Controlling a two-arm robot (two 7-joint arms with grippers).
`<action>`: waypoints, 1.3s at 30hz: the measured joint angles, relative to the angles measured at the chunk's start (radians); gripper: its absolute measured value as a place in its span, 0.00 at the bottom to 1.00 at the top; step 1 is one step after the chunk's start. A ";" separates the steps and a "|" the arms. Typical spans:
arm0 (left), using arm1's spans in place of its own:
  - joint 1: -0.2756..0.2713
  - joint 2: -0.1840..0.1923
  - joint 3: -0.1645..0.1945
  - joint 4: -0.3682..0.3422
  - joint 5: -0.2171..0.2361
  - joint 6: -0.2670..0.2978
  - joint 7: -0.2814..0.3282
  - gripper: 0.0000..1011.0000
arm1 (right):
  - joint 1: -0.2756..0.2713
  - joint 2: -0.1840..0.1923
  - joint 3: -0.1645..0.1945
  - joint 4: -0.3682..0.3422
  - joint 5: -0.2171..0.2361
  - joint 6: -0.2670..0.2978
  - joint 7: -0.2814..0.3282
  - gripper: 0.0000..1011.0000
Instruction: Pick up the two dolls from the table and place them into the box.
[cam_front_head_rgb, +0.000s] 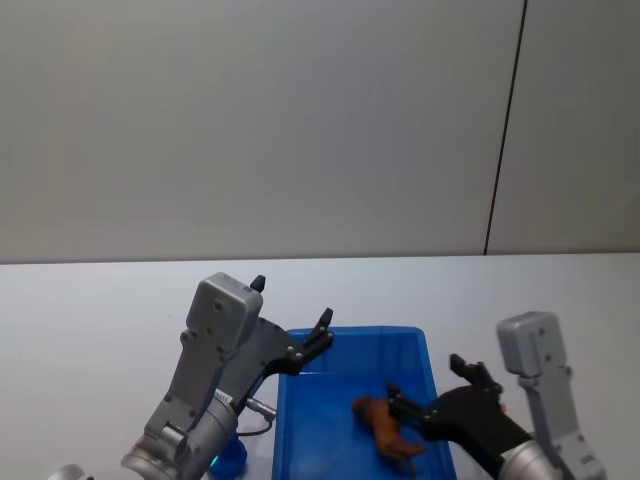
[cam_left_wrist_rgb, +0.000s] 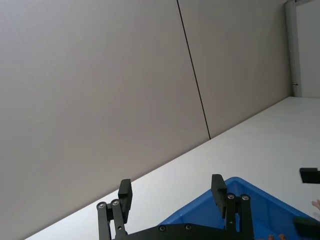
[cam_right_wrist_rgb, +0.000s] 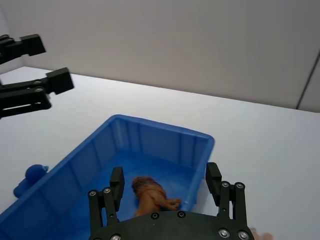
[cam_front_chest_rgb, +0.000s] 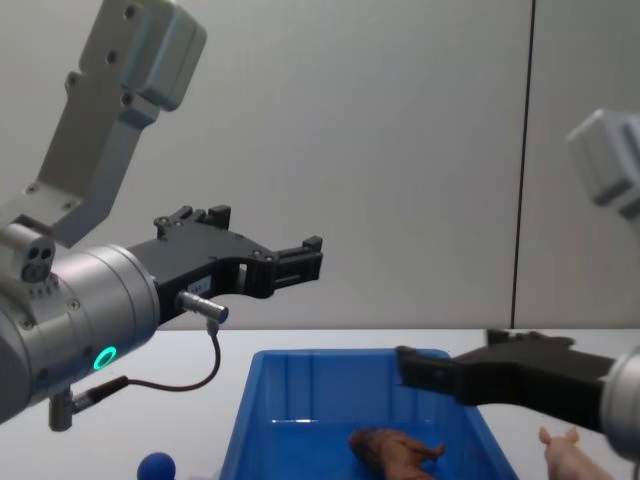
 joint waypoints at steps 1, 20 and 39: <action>0.000 0.000 0.000 0.000 0.000 0.000 0.000 0.99 | -0.003 0.002 0.001 -0.004 0.002 0.000 -0.008 0.99; 0.000 0.000 0.000 0.000 0.000 0.000 0.000 0.99 | -0.142 0.076 0.046 -0.141 0.052 0.034 -0.196 0.99; 0.000 0.000 0.000 0.000 0.000 0.000 0.000 0.99 | -0.148 0.071 0.051 -0.037 0.035 0.036 -0.201 0.99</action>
